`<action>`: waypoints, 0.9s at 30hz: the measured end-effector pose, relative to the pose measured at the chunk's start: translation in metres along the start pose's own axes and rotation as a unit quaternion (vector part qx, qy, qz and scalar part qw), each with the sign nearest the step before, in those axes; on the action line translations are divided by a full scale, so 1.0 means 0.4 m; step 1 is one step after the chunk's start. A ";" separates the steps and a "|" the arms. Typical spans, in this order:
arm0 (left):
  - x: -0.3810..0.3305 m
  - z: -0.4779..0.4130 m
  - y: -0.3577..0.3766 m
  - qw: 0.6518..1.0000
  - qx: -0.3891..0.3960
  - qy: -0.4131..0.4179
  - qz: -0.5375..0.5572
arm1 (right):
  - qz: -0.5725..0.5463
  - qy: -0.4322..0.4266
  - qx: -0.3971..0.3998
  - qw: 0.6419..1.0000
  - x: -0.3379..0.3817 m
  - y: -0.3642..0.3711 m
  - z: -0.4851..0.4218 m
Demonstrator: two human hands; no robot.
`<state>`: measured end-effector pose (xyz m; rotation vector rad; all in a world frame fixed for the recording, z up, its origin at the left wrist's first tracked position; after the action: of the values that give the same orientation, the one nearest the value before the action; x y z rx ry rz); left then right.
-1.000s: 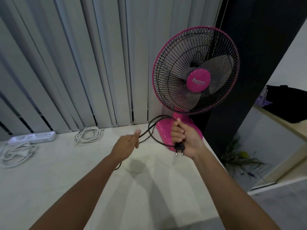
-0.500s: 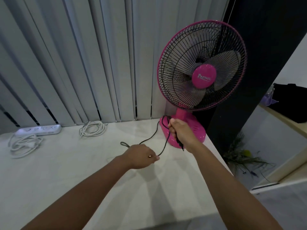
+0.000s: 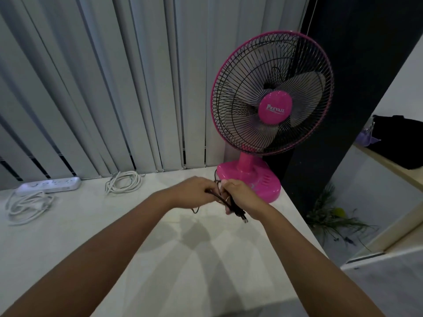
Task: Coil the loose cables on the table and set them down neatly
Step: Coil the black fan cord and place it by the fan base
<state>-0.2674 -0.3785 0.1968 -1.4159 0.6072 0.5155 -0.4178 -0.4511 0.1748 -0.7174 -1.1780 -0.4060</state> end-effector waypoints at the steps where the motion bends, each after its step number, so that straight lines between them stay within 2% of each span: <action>1: 0.006 -0.006 -0.017 0.999 -0.032 -0.005 -0.010 | -0.005 0.016 0.023 1.000 0.000 -0.002 0.006; 4: 0.040 -0.018 -0.043 0.995 -0.095 -0.017 0.006 | -0.007 0.065 0.093 0.994 -0.006 -0.010 0.023; 8: 0.077 -0.041 -0.031 0.993 -0.105 -0.026 0.056 | -0.172 0.064 0.161 0.970 -0.004 -0.028 0.038; 12: 0.122 -0.067 -0.001 0.992 -0.072 -0.083 0.054 | -0.352 0.035 0.185 0.917 0.008 -0.067 0.045; 15: 0.149 -0.061 0.020 0.996 -0.053 -0.069 0.006 | -0.447 0.002 0.196 0.873 0.014 -0.098 0.050; 18: 0.156 -0.073 0.040 0.998 -0.031 -0.049 -0.019 | -0.536 -0.020 0.159 0.829 0.009 -0.111 0.040; 23: 0.199 -0.091 0.079 0.993 0.041 -0.067 -0.088 | -0.634 -0.057 0.015 0.771 -0.019 -0.129 0.014; 27: 0.257 -0.096 0.103 0.980 0.059 -0.079 -0.170 | -0.606 -0.042 -0.128 0.784 -0.046 -0.133 -0.010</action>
<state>-0.2210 -0.4154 0.0959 -1.3157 0.2544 0.3095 -0.4552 -0.4931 0.1726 -0.0877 -1.5843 -1.6536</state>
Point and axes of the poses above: each hand's wrist, its own z-axis away from the middle knuckle, its own y-axis out of the palm, x = y × z, the point moved 1 cm from there along -z, towards the middle knuckle, and after that the axes turned 8 degrees about z, right-handed, at the moved point
